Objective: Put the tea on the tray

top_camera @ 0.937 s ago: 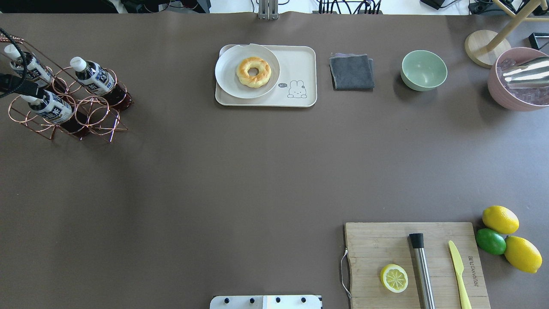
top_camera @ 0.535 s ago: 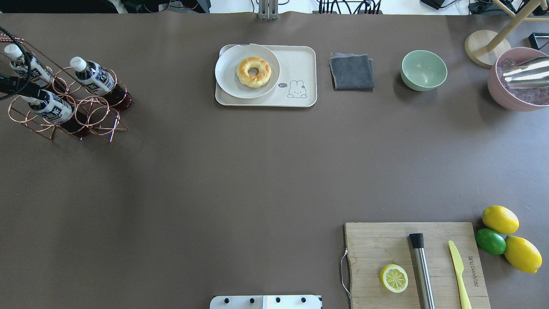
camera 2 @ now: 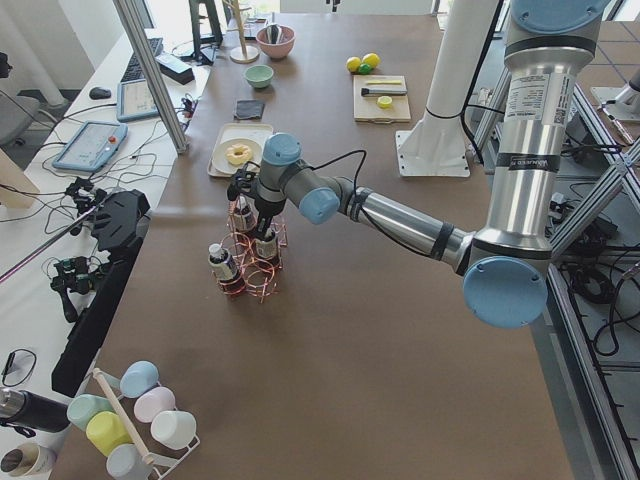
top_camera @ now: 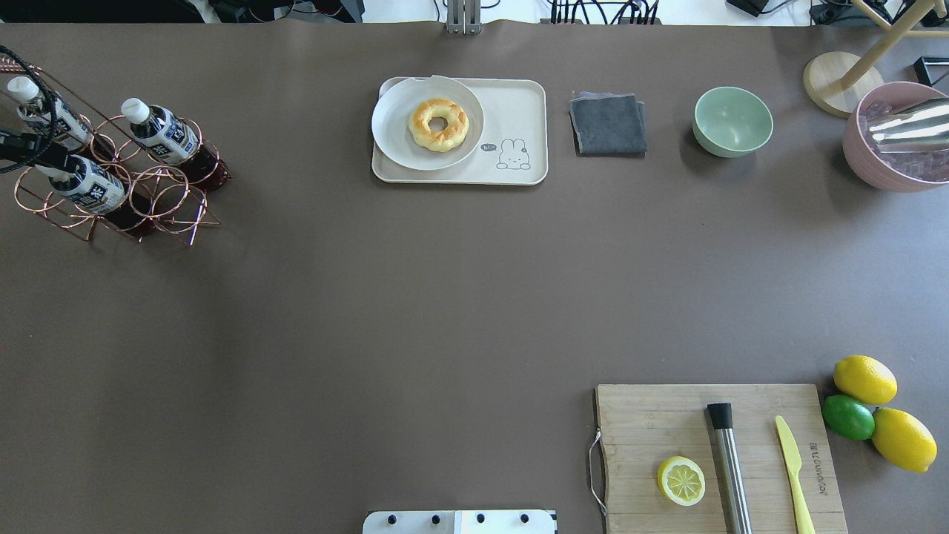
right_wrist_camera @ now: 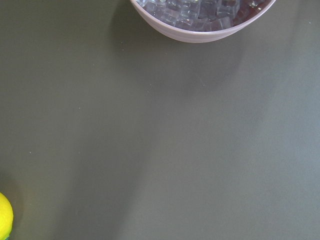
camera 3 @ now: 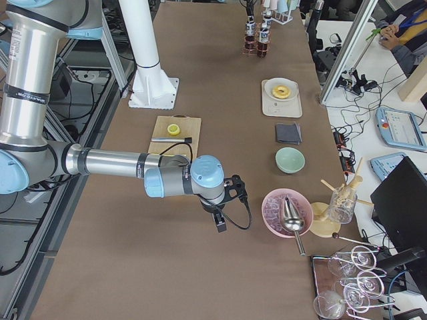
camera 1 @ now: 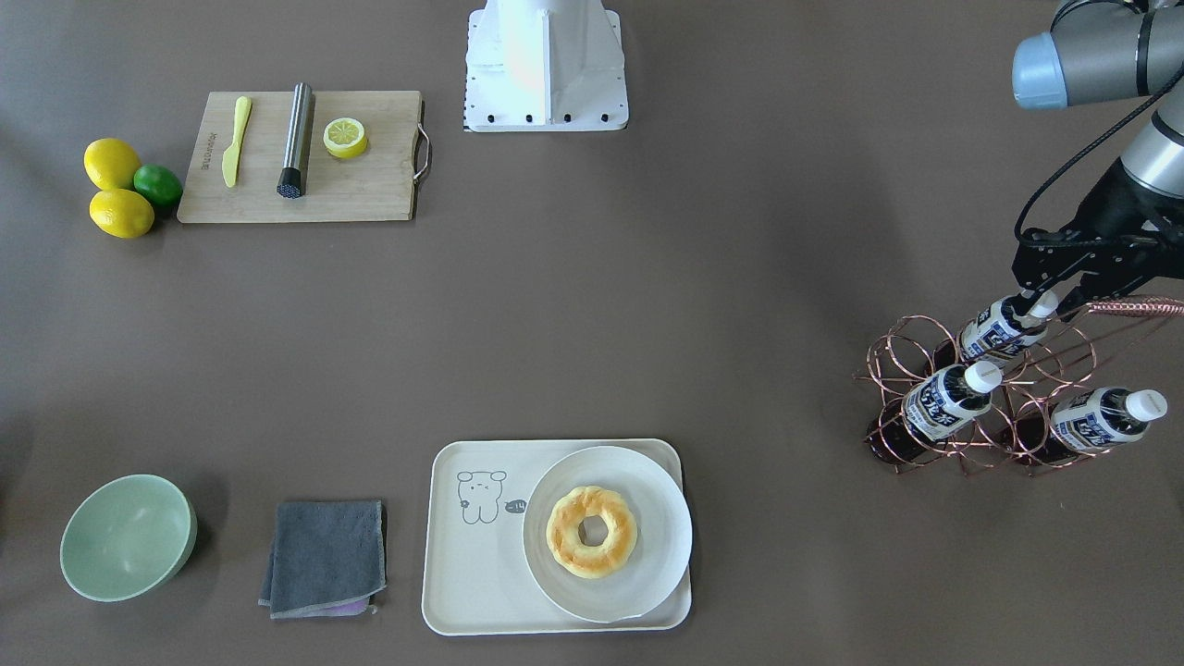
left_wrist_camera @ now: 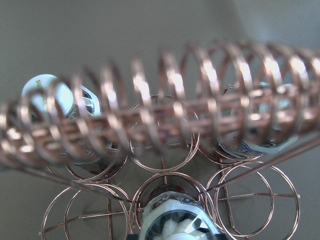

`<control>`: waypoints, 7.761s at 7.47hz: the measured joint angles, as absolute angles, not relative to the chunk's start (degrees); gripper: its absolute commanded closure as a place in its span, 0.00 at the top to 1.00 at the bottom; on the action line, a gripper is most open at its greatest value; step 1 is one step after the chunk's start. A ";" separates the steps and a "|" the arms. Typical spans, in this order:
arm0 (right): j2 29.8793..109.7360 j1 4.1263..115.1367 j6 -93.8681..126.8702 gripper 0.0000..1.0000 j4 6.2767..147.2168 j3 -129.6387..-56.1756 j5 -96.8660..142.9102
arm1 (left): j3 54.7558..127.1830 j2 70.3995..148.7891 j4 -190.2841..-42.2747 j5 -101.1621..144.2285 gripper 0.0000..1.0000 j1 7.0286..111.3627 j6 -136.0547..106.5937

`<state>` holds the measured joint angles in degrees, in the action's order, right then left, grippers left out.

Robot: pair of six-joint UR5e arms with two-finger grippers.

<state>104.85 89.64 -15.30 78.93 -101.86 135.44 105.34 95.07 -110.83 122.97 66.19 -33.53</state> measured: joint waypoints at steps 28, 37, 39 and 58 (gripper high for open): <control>103.80 86.22 -12.57 1.00 78.93 -100.46 135.18 | 108.33 140.44 -68.85 95.72 0.00 27.99 -81.69; 103.26 85.52 -8.68 1.00 78.84 -101.87 136.62 | 107.88 140.71 -70.32 91.92 0.94 24.15 -83.81; 101.19 79.93 3.69 1.00 78.25 -107.90 137.31 | 111.43 139.90 -70.14 92.33 0.93 25.06 -83.54; 43.82 25.10 70.67 0.18 103.49 -106.96 97.58 | 123.10 90.14 -102.25 124.41 0.95 54.66 -47.26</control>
<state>43.82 25.10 70.67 103.49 -106.96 97.58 123.10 90.14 -102.25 124.41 54.66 -47.26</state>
